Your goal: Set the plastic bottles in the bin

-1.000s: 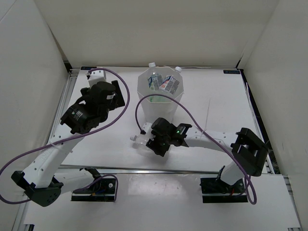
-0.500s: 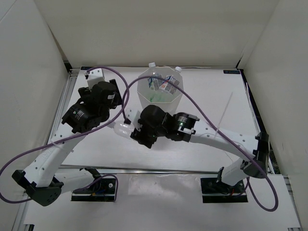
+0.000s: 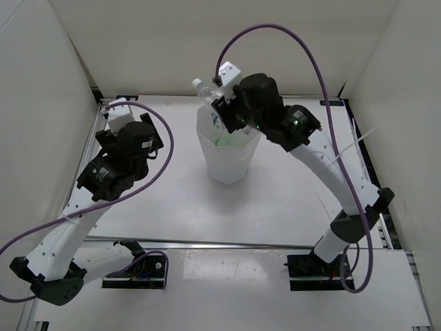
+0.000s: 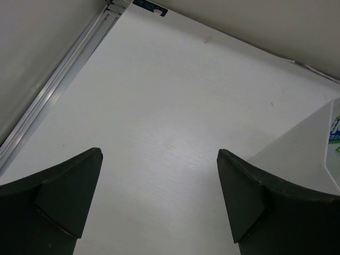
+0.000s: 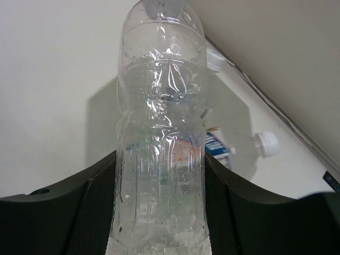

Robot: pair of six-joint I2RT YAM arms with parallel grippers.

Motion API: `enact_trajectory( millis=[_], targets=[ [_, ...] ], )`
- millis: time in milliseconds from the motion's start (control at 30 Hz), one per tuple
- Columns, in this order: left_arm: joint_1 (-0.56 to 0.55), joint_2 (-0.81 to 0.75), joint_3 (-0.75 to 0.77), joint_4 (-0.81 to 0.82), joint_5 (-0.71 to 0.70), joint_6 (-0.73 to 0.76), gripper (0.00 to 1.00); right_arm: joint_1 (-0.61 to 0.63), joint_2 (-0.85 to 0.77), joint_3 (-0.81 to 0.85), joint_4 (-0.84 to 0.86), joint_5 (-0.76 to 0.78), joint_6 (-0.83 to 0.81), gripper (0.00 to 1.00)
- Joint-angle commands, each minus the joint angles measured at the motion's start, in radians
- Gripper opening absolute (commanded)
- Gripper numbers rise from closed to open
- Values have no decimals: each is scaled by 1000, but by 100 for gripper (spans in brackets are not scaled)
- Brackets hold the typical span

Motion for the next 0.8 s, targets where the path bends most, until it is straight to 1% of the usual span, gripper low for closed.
enact_trajectory(
  millis=[0, 67, 200, 400, 500, 533, 567, 633, 667, 767],
  targets=[
    [1, -21, -3, -34, -19, -10, 100, -90, 37, 64, 41, -31, 25, 41],
    [1, -32, -3, -43, -44, -10, 100, -128, 73, 76, 41, -77, 56, 41],
    [11, -44, -3, -43, -67, -10, 100, -138, 123, 87, 53, -128, 93, 41],
    [11, -44, 8, -63, -67, -10, 100, -138, 134, -31, 141, -161, 160, 41],
    [11, -44, 17, -72, -67, -10, 100, -138, 124, -92, 141, -183, 169, 41],
    [11, -44, 17, -72, -77, 1, 100, -138, 110, -111, 154, -183, 182, 43],
    [11, -44, 26, -81, -77, 1, 100, -138, 100, -128, 164, -195, 182, 50],
    [11, -44, 26, -81, -87, 1, 100, -138, 78, -169, 178, -206, 203, 57],
    [11, -53, 26, -81, -87, 10, 100, -127, 77, -169, 178, -206, 214, 65],
    [11, -53, 26, -81, -87, 10, 100, -127, 48, -194, 178, -195, 214, 74]
  ],
)
